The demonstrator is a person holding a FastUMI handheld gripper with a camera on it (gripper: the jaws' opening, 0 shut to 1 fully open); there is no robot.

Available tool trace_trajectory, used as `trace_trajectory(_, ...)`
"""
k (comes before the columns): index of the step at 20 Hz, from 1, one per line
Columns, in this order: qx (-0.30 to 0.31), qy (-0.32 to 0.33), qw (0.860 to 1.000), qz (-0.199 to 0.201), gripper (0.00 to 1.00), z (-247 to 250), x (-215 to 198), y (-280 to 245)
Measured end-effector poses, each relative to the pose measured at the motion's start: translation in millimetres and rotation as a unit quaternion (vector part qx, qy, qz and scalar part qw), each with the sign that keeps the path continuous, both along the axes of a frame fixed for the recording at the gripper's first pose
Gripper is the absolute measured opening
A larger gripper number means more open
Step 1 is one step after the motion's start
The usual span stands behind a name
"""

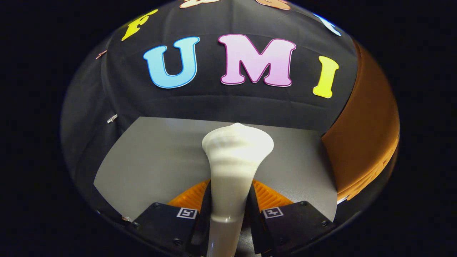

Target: Iron the clothes twice with a garment steamer, once on the left side and once on the right side.

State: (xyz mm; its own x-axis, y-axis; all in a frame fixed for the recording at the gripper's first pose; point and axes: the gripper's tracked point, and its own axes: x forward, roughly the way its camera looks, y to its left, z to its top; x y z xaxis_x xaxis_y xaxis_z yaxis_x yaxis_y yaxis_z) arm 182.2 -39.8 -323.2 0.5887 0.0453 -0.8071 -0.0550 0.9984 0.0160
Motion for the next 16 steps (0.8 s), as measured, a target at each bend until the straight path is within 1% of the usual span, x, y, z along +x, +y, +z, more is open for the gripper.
trace_trajectory(1, 0.006, -0.001, 1.000, 0.000, 0.52, 2, 0, 0)
trace_trajectory(2, 0.014, -0.004, 1.000, 0.001, 0.46, 6, -2, 2)
trace_trajectory(3, 0.018, -0.008, 1.000, 0.002, 0.45, 7, -1, 2)
trace_trajectory(6, 0.030, -0.032, 0.999, 0.008, 0.45, 17, 0, 5)
trace_trajectory(9, 0.044, -0.070, 0.997, -0.004, 0.45, 45, -4, 7)
trace_trajectory(13, 0.049, -0.122, 0.991, -0.014, 0.44, 85, -21, 7)
trace_trajectory(16, 0.042, -0.156, 0.986, -0.034, 0.44, 112, -40, 0)
